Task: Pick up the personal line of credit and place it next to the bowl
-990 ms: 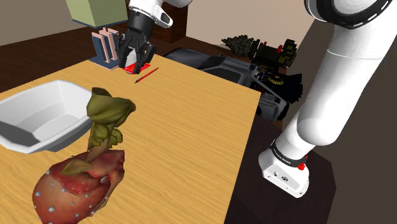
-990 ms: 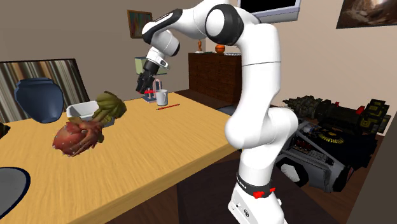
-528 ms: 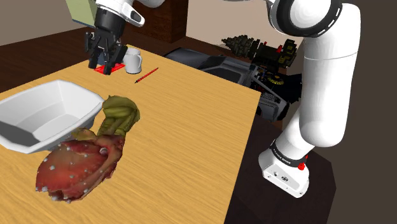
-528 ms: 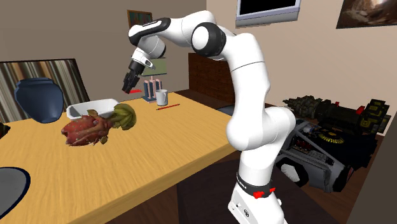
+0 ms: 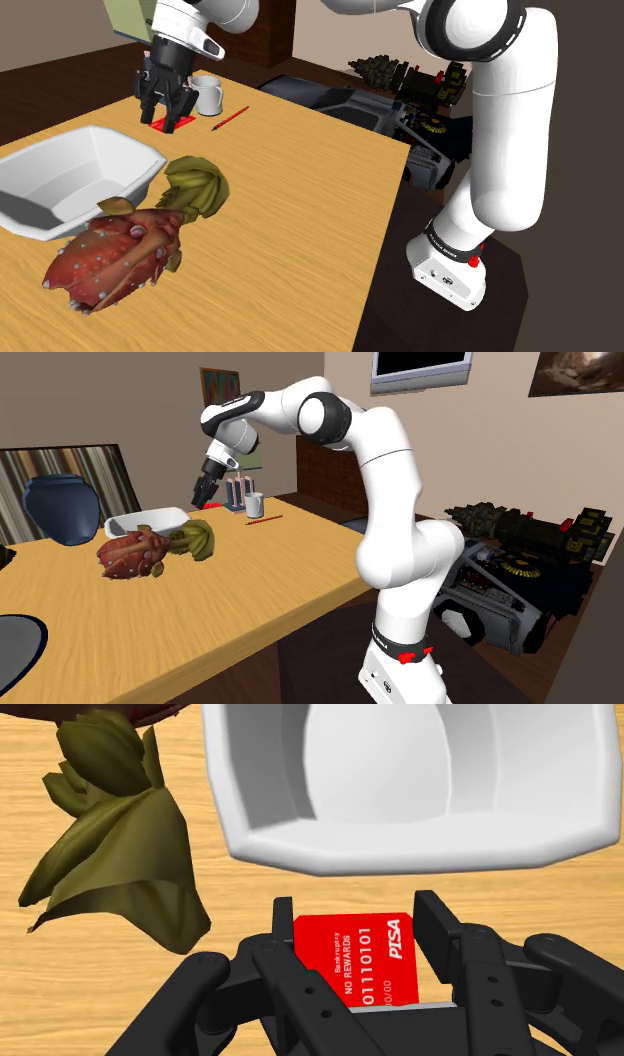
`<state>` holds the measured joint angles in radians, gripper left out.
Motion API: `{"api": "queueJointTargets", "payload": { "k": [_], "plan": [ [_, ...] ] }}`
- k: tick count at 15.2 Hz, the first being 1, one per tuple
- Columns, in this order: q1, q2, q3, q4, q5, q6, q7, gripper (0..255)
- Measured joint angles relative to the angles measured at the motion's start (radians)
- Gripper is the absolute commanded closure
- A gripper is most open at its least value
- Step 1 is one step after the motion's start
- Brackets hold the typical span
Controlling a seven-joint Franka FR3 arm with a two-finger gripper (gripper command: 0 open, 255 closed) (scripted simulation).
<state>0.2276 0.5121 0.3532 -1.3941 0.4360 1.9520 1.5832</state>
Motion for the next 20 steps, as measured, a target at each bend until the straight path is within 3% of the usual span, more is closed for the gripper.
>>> {"api": "queueJointTargets", "payload": {
  "k": [20],
  "plan": [
    [0.001, 0.077, 0.000, -0.151, 0.026, 0.200, -0.111, 255]
  ]
}}
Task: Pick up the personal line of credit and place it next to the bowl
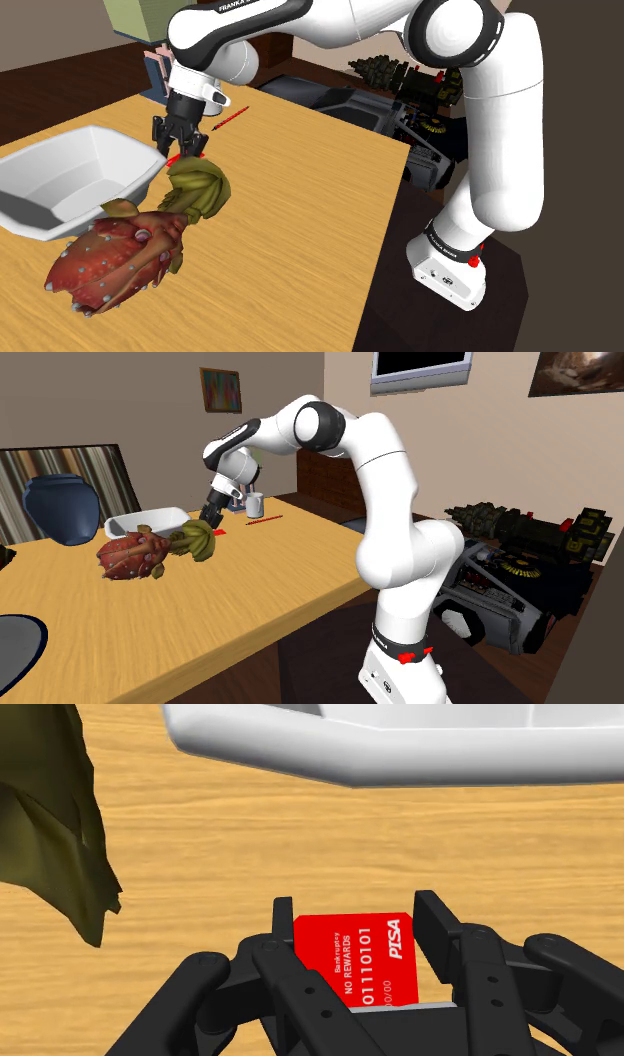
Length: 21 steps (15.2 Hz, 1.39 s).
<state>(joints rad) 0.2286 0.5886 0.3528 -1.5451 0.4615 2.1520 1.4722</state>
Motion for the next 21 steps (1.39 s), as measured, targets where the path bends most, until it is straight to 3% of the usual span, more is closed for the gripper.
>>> {"api": "queueJointTargets", "payload": {
  "k": [8, 9, 15, 21],
  "plan": [
    [0.002, 0.023, -0.001, 0.000, 0.000, 0.020, -0.012, 255],
    [0.002, 0.023, -0.001, 0.000, 0.000, 0.020, -0.012, 0],
    [0.002, 0.023, -0.001, 0.000, 0.000, 0.020, -0.012, 0],
    [-0.037, -0.033, -0.007, 0.020, -0.001, -0.068, -0.011, 0]
  ]
}}
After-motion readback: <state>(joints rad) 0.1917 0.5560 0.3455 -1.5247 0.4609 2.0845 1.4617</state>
